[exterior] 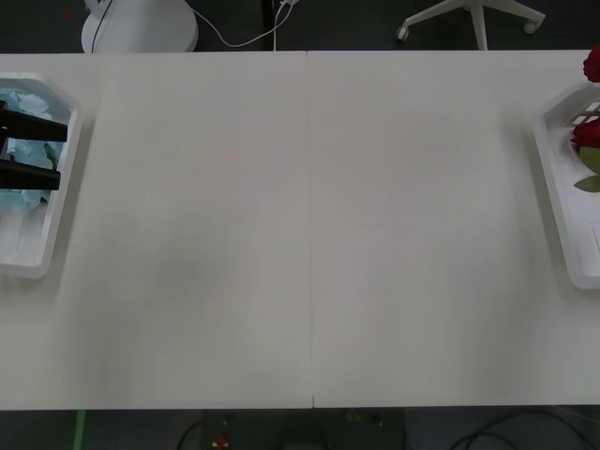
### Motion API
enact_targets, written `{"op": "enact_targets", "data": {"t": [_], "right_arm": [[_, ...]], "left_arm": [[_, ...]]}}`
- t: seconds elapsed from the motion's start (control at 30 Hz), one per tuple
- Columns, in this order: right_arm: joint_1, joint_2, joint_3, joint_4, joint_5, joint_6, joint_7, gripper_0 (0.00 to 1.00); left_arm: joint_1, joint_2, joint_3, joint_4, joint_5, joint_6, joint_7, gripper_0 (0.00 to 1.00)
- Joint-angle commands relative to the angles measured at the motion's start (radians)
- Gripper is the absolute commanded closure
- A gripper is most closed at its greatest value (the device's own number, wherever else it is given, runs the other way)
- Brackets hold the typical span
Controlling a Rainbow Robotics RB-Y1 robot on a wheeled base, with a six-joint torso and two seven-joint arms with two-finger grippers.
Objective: Put the red flowers into the right box and the blue flowers into the left box
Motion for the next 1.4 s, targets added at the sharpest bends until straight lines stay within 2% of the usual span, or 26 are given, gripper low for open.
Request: {"op": "enact_targets", "data": {"t": [0.03, 0.33, 0.57, 0.6, 0.73, 0.8, 0.87, 0.97, 1.2, 1.4], "right_arm": [[-0.036, -0.049, -0.024, 0.088, 0.105, 0.003, 0.028, 1.0], [-0.036, -0.019, 0.053, 0.225, 0.214, -0.158, 0.018, 1.0], [-0.036, 0.004, 0.16, 0.289, 0.306, -0.297, 0.004, 1.0], [-0.036, 0.004, 0.174, 0.302, 0.322, -0.32, 0.005, 0.98], [-0.036, 0.005, 0.186, 0.328, 0.325, -0.348, 0.007, 0.64], [-0.036, 0.005, 0.186, 0.329, 0.325, -0.349, 0.007, 0.52], [-0.036, 0.005, 0.186, 0.331, 0.323, -0.349, 0.008, 0.46], [-0.036, 0.005, 0.186, 0.332, 0.317, -0.349, 0.008, 0.42], [-0.037, 0.001, 0.157, 0.332, 0.243, -0.323, 0.022, 0.39], [-0.077, -0.036, 0.146, 0.3, 0.058, -0.176, 0.057, 0.35]], "left_arm": [[0.004, 0.146, -0.057, 0.011, 0.02, -0.04, -0.029, 0.0], [-0.002, 0.173, -0.078, 0.006, 0.02, -0.06, -0.029, 0.0], [-0.002, 0.13, -0.078, -0.028, 0.022, -0.059, -0.029, 0.0], [-0.004, 0.119, -0.078, -0.038, 0.022, -0.059, -0.029, 0.0], [-0.008, 0.083, -0.078, -0.069, 0.02, -0.06, -0.029, 0.0], [-0.013, 0.063, -0.08, -0.083, 0.016, -0.06, -0.029, 0.0], [-0.024, 0.055, -0.092, -0.094, 0.003, -0.062, -0.029, 0.0], [-0.044, 0.055, -0.143, -0.097, 0.01, -0.077, -0.029, 0.0], [-0.056, 0.055, -0.225, -0.097, 0.031, -0.141, -0.029, 0.0], [-0.059, 0.057, -0.264, -0.097, 0.033, -0.194, -0.029, 0.0]]}}
